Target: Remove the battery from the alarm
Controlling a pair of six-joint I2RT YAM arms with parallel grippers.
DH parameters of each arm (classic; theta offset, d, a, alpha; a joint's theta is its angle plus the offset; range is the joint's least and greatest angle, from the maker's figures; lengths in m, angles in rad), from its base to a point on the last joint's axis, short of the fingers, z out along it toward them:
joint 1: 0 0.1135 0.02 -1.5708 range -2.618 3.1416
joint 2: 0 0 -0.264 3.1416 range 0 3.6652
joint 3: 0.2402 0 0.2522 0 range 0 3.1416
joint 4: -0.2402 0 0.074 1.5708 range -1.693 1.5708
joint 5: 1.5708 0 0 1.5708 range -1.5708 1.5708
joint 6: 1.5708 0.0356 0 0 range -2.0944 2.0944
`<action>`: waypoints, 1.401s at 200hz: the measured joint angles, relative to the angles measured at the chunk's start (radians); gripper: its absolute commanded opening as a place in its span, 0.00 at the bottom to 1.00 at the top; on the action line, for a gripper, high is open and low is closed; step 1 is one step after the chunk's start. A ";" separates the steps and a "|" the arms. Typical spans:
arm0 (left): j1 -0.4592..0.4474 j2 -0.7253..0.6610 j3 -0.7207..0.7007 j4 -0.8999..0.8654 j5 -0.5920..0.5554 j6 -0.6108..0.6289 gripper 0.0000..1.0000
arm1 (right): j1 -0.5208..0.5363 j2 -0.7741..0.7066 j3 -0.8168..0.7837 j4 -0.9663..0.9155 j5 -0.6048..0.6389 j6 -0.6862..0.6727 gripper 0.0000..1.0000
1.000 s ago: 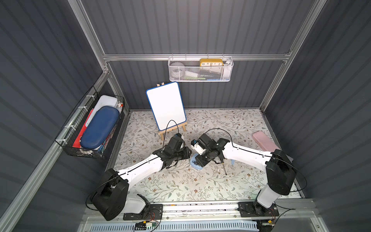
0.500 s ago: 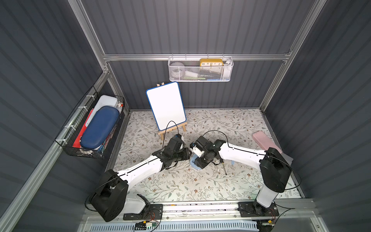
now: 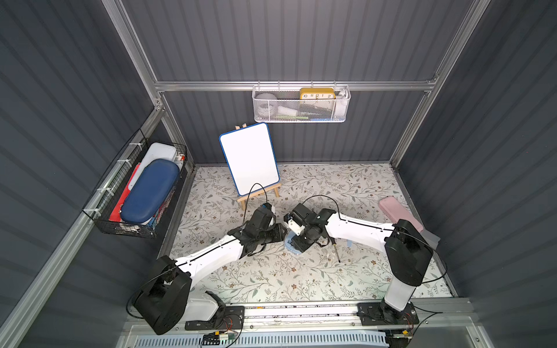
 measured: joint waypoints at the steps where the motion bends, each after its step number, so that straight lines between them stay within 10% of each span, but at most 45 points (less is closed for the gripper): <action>1: 0.000 0.000 0.000 0.000 0.000 0.000 0.39 | 0.000 0.000 0.000 0.000 0.000 0.000 0.39; 280: 0.000 -0.039 -0.042 0.012 0.004 -0.002 0.38 | 0.032 0.019 0.004 0.002 0.044 0.016 0.28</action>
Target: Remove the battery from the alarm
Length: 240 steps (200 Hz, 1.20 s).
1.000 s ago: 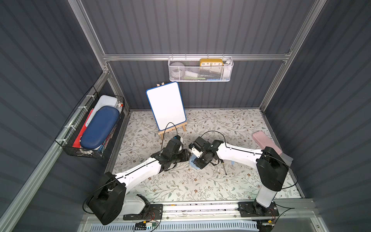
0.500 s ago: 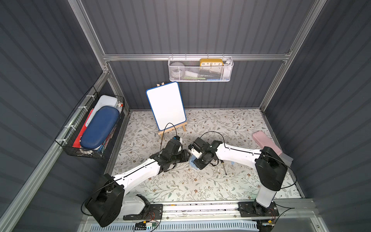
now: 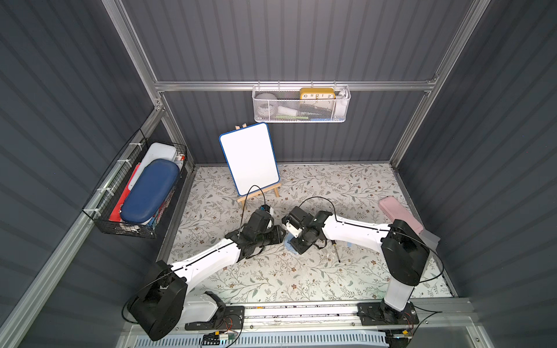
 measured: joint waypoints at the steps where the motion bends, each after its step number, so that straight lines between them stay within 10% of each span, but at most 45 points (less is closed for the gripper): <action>1: 0.000 0.000 0.000 0.000 0.000 0.000 0.38 | 0.000 0.000 0.000 0.000 0.000 0.000 0.28; 240: 0.000 -0.015 -0.008 0.000 0.000 0.000 0.36 | 0.006 -0.018 -0.013 0.007 0.011 0.004 0.14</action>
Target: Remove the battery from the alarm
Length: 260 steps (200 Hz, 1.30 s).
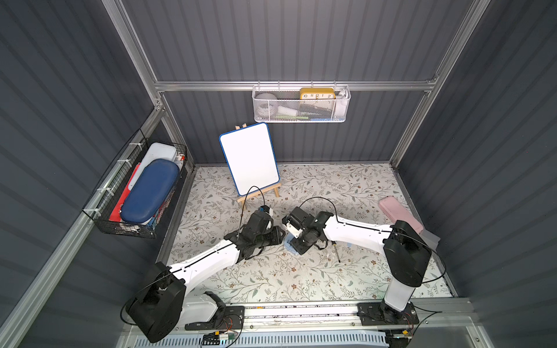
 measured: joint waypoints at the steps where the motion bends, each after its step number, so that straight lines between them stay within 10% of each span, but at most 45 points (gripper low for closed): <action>1: 0.000 0.000 0.000 0.000 0.000 0.000 0.36 | 0.000 0.000 0.000 0.000 0.000 -0.002 0.14; 260: 0.000 0.000 0.000 0.003 0.000 0.000 0.36 | -0.030 -0.107 -0.075 0.026 0.113 0.052 0.04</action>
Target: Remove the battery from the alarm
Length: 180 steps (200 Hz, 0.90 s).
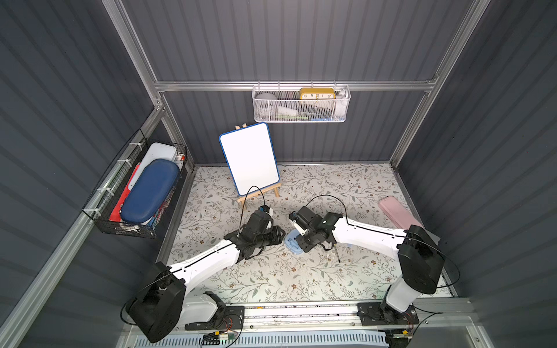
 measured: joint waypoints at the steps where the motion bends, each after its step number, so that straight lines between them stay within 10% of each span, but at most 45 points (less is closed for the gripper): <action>1: 0.000 0.000 0.000 0.000 0.000 0.000 0.36 | -0.001 0.000 0.000 0.001 0.000 0.000 0.04; 180: 0.000 0.027 0.000 0.023 0.005 0.001 0.35 | -0.160 -0.009 -0.060 -0.033 0.169 0.247 0.02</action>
